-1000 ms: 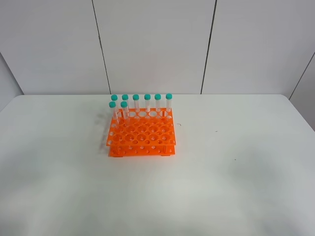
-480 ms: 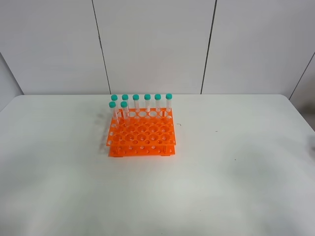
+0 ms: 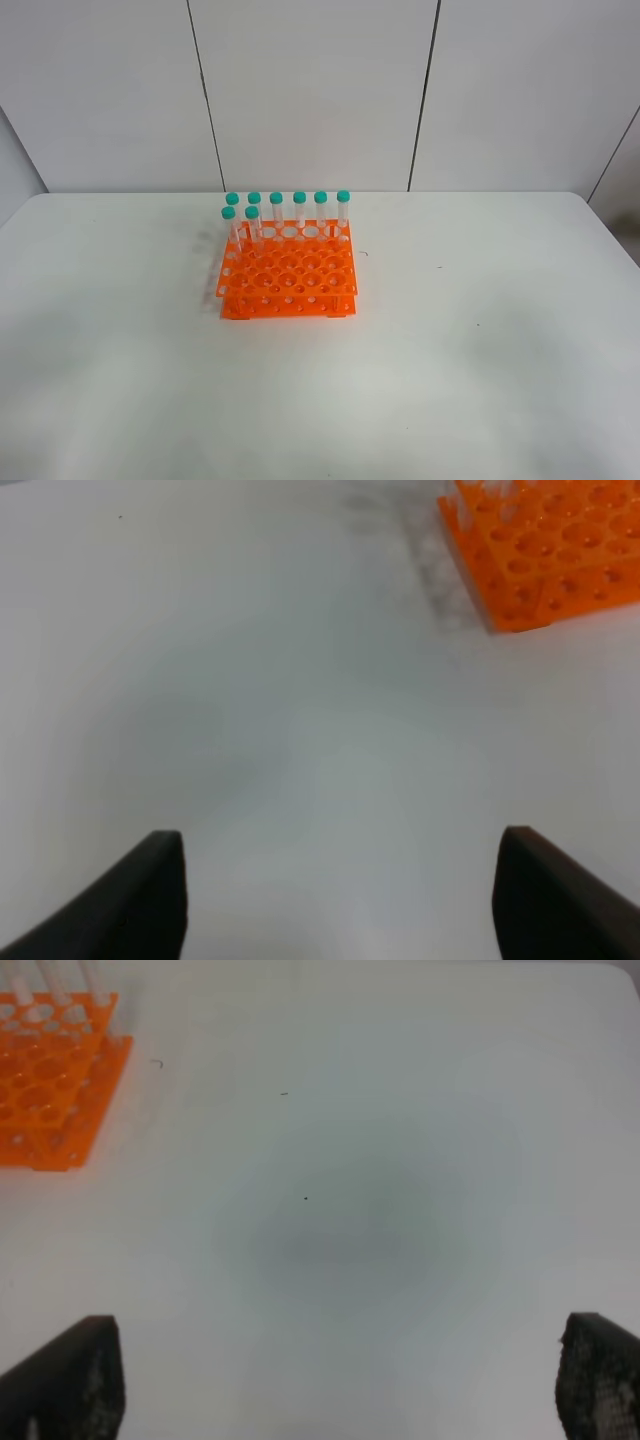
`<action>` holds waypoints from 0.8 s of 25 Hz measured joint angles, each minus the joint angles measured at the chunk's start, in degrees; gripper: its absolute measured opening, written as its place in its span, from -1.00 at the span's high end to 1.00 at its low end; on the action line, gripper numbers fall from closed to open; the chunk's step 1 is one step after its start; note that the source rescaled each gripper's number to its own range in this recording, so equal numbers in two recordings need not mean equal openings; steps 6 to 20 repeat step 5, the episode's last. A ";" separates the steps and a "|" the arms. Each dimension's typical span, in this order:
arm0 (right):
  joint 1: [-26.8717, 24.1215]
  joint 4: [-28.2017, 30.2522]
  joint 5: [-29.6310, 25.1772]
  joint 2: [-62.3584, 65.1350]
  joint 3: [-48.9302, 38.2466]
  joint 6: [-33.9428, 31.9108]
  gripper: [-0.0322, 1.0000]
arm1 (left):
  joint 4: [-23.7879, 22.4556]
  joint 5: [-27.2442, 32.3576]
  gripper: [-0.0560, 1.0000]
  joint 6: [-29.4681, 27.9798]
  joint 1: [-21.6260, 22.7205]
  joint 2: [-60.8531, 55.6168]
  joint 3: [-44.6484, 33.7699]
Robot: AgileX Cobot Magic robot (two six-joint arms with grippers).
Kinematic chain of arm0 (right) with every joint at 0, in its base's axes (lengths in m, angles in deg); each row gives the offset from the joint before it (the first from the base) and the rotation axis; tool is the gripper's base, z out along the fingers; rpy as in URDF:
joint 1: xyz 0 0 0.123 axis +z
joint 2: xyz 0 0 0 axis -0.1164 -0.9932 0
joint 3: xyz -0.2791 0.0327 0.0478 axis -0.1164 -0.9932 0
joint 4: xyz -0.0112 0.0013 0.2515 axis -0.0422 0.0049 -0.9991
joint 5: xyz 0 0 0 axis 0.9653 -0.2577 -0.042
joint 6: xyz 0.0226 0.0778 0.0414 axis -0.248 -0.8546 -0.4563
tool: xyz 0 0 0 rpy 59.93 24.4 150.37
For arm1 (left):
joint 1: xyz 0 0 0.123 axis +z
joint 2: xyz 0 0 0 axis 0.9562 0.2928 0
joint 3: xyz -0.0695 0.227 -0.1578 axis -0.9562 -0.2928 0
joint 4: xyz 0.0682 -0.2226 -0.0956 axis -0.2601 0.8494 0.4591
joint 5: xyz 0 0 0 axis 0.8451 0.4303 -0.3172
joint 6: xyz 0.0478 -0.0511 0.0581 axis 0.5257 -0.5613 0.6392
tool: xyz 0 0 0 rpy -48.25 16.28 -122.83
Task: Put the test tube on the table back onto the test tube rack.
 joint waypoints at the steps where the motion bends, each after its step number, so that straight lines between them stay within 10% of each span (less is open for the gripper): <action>1: 0.00 0.00 0.00 0.00 0.00 0.00 -1.00 | 0.00 0.00 -0.28 0.00 0.00 0.00 0.00; 20: 0.00 0.00 0.00 0.00 0.00 0.00 -1.00 | 0.00 0.00 -0.28 0.00 0.00 0.00 0.00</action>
